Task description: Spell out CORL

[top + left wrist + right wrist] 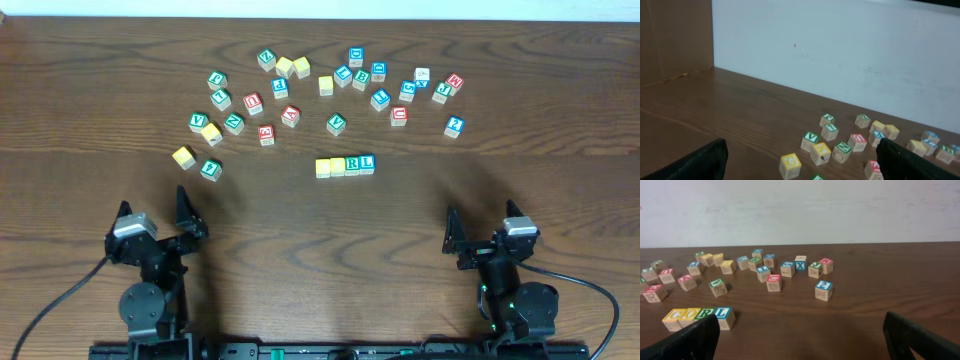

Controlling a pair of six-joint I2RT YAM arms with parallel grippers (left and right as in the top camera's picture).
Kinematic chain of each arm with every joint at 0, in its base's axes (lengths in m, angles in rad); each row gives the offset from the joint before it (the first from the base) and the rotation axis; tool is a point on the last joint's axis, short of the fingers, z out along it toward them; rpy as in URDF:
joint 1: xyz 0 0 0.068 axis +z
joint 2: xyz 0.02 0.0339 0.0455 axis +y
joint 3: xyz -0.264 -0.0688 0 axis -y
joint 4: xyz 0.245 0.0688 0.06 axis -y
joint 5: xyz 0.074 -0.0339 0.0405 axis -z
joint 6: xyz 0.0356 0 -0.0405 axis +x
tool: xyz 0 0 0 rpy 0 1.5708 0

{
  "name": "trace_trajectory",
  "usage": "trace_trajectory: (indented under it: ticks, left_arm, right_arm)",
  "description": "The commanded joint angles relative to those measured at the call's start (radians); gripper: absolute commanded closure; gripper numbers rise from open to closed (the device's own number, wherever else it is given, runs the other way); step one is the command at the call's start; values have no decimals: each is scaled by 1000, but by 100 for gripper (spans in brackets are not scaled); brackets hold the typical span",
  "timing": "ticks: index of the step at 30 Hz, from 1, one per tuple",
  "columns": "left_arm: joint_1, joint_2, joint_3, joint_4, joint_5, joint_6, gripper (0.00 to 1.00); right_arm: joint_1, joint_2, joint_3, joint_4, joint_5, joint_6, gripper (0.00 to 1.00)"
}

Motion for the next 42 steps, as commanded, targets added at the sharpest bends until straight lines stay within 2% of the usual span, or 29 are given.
trace_trajectory:
  ticks: [1,8,14,42]
  left_arm:
    - [2,-92,-61,8,-9,10,7]
    - [2,-108,-60,-73,-10,55,6]
    - [2,-108,-60,-224,-9,54,7]
    - [2,-106,-59,-223,-5,54,7]
  right_arm:
    - [-8,-6,-1,-3,-10,9,1]
    - [-8,-6,-1,-4,-10,9,1]
    - [-8,-6,-1,-3,-10,9,1]
    - [-8,-6,-1,-3,-10,9,1]
